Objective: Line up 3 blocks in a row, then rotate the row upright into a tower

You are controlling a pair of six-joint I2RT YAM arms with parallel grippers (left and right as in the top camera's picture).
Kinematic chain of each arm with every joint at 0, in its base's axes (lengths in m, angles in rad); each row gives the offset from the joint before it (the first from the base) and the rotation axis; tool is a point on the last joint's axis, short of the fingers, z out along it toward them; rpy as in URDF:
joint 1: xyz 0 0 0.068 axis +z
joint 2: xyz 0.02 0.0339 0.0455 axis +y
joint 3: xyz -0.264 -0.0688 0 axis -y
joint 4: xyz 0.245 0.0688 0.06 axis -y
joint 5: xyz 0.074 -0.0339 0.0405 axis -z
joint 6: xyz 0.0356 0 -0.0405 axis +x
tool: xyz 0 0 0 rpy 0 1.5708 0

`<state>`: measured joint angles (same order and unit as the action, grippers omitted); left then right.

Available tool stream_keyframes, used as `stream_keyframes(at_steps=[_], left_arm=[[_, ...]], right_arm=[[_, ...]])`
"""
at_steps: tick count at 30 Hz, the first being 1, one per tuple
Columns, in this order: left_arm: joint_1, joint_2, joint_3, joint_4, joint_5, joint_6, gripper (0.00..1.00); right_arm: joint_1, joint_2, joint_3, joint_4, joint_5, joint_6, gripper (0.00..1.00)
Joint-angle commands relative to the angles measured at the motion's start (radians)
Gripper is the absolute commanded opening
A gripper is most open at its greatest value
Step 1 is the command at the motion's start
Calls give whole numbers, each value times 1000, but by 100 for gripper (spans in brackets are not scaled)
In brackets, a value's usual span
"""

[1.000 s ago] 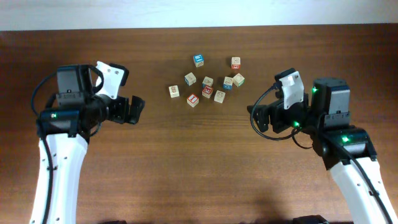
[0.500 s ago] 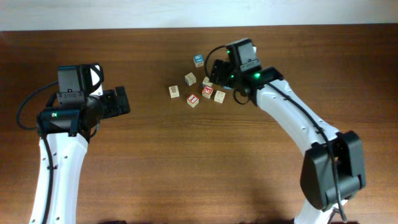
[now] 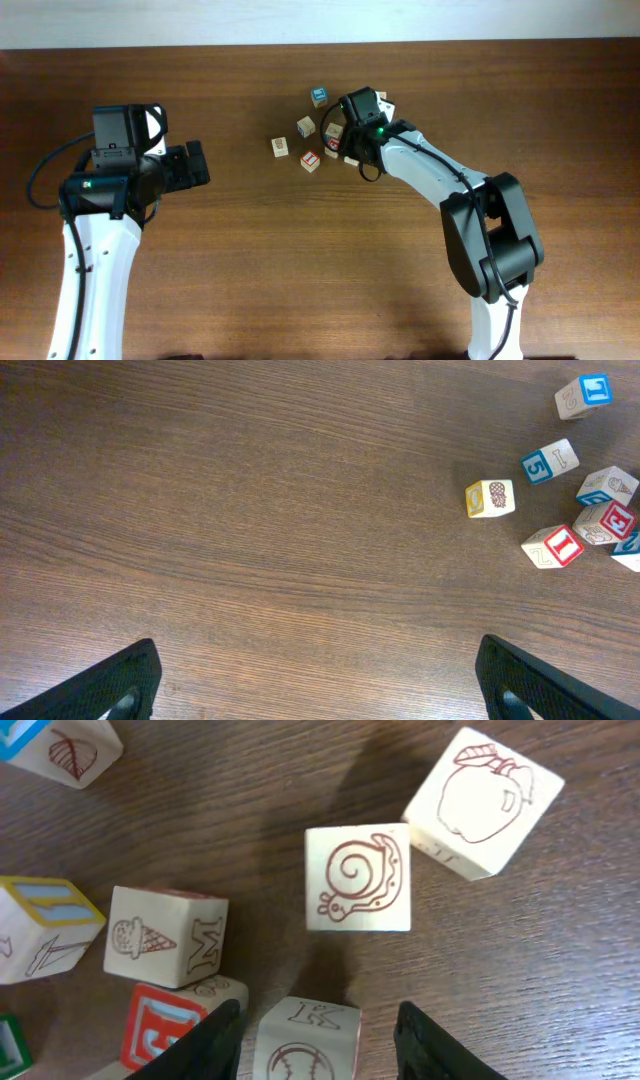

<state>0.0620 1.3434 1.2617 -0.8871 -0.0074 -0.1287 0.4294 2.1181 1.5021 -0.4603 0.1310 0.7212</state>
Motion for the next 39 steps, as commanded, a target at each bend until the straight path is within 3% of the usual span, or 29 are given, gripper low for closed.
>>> stream_keyframes(at_steps=[1,6,8,10,12,18,21,23,24,28,29,33,39], left_arm=[[1,3,22,-2,11,-13,99],[1,3,22,-2,11,-13,99],[1,3,22,-1,11,-13,99],[1,3,22,-1,11,-13,99],[1,3,22,-1,11,-13,99],[1,3,22,3,11,-13,99],[1,3,22,14,11,-13,99],[1,3,22,14,11,-13,99],[1,3,22,15,11,-13,99],[1,3,22,14,11,-13,99],[1,3,22,15,11,-13,99],[1,3,22,11,11,-13,99],[1,3,22,10,12,-13,99]], right_arm=[[4,29,6,1,-27,-59,49],[4,50,6,16,-30,-95,43],[4,50,6,8,-34,-105,35],[4,50,7,-30,-100,-136,29],[2,38,7,-99,-139,-142,29],[2,-48,7,-407,-149,-221,37],[2,-48,7,-423,-143,-273,41],[2,-48,14,-426,-151,-307,59],[2,-48,32,-431,-171,-331,62],[3,-48,240,-472,-259,-438,65],[4,-48,268,-395,-283,-428,63],[17,14,267,-206,-151,-109,60],[74,146,267,-140,30,-27,60]])
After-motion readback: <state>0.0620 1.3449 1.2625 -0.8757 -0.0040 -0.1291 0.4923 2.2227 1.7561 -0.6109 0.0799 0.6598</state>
